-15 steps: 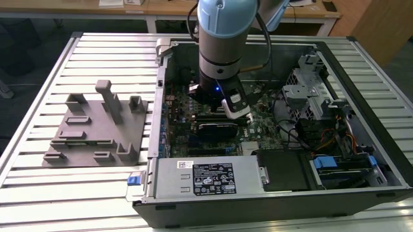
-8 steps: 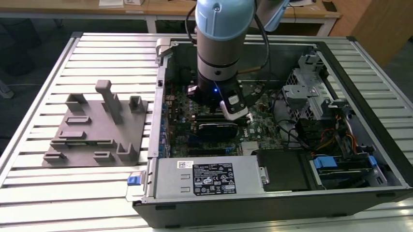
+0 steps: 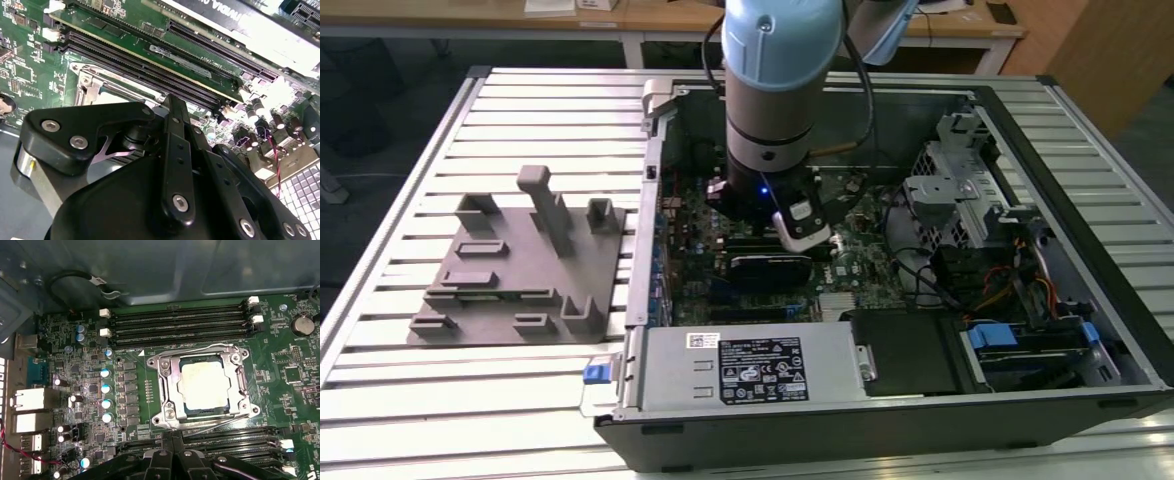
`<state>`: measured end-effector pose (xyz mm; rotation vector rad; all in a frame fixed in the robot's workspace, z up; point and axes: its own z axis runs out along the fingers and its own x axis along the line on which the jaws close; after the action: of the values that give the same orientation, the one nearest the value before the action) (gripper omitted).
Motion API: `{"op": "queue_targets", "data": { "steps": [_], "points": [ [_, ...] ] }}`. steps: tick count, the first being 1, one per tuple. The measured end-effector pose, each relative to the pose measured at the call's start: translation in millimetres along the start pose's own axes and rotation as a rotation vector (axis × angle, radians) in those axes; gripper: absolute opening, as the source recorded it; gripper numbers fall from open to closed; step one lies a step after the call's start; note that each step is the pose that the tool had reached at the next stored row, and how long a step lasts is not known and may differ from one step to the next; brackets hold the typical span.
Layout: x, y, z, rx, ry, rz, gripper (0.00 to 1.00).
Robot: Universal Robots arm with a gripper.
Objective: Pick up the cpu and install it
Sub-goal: 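Install the second cpu locking lever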
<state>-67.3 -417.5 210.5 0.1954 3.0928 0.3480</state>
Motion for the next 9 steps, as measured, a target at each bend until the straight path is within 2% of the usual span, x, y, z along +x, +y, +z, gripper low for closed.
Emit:
{"op": "queue_targets", "data": {
  "steps": [5,9],
  "points": [
    [1.4,-0.8,1.5,-0.0085,0.0009,0.0,0.11],
    [3.5,-2.0,3.2,-0.0202,0.002,0.001,0.11]
  ]
}}
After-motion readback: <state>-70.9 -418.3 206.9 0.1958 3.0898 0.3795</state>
